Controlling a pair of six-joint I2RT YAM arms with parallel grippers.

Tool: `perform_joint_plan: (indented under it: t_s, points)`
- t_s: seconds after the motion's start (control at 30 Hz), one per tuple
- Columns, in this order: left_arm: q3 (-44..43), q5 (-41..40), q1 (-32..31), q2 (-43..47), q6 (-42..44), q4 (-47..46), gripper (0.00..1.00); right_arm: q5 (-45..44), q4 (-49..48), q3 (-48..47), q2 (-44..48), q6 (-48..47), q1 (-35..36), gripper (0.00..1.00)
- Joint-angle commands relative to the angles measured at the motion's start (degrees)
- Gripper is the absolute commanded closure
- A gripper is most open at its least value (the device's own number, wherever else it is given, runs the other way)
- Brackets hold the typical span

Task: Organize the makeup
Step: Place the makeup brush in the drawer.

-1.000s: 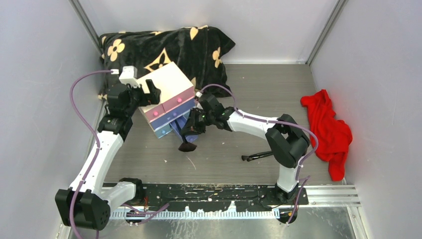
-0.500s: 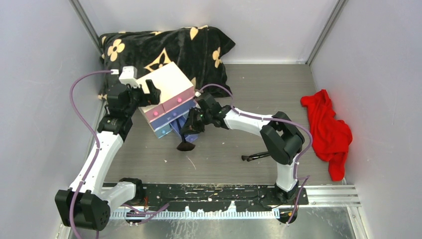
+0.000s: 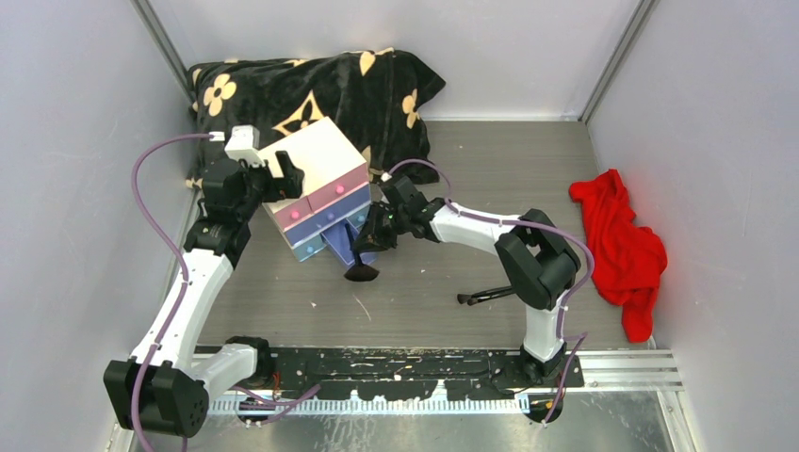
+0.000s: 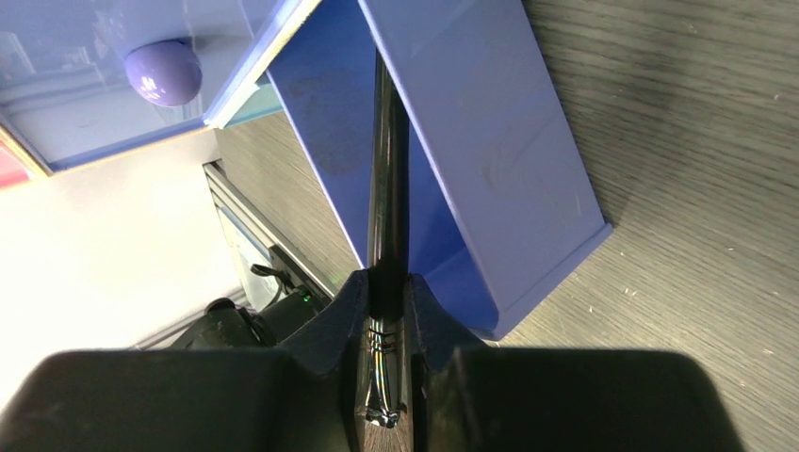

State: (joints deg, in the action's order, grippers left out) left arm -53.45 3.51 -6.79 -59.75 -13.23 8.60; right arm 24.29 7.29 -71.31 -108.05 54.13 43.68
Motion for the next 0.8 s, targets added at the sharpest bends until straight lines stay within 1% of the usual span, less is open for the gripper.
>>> perform_joint_plan:
  t_s: [0.0,0.37,0.53,0.57,0.67,0.77]
  points:
    - [0.6,-0.6,-0.2,0.4,-1.0,4.5,0.0,-0.2,-1.2,-4.8,-0.3,-0.8,-0.2,0.99]
    - [0.9,-1.3,-0.3,1.4,-0.8,4.8,0.0,0.1,-0.2,-10.8,-4.9,-1.2,-0.6,0.99]
    - [0.9,-1.2,-0.3,1.2,-0.6,4.7,0.0,0.6,-1.2,-13.3,-7.5,-1.9,-1.6,0.98]
    - [0.9,-1.2,-0.3,1.1,-0.7,4.7,0.0,0.5,-1.0,-14.0,-7.9,-2.2,-1.7,0.97]
    - [0.7,-1.0,-0.2,1.0,-0.7,4.8,0.0,-0.2,-0.2,-15.7,-9.1,-3.0,-1.9,0.87]
    - [0.7,-1.2,-0.3,1.2,-0.5,5.0,0.0,0.4,0.0,-16.0,-9.6,-3.9,-1.9,0.85]
